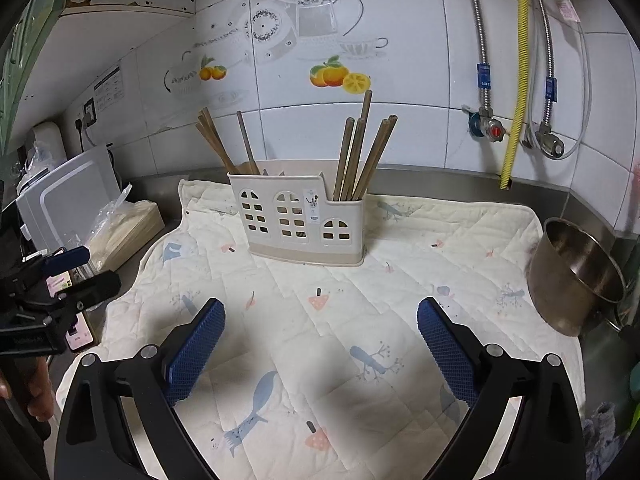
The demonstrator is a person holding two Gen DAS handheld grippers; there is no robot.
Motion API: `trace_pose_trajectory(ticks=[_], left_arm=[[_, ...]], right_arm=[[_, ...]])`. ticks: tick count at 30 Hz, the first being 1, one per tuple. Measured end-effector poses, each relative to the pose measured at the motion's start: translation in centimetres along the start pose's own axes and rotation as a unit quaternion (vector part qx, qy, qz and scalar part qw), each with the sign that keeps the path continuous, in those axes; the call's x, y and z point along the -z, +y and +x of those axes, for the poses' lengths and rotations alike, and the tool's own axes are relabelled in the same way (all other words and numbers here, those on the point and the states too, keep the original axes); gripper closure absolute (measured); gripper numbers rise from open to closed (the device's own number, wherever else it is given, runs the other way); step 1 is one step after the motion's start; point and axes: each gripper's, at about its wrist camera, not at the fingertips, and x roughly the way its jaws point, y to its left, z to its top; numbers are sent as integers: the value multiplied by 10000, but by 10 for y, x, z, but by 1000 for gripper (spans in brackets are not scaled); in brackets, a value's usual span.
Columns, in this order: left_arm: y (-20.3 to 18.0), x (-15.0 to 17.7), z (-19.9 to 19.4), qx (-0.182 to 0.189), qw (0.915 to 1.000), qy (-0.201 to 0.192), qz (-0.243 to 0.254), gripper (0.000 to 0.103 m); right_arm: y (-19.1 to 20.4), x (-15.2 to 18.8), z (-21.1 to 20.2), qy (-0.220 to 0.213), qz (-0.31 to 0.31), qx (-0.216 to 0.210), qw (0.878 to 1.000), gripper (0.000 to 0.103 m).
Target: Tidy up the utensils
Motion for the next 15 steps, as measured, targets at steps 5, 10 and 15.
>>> trace_pose_trajectory(ticks=[5, 10, 15], left_arm=[[1, 1, 1, 42, 10000, 24, -3, 5], [2, 1, 2, 32, 10000, 48, -23, 5], [2, 2, 3, 11, 10000, 70, -30, 5]], right_arm=[[0, 0, -1, -9, 6, -3, 10000, 9], [0, 1, -1, -12, 13, -9, 10000, 9], [1, 1, 0, -10, 18, -25, 10000, 9]])
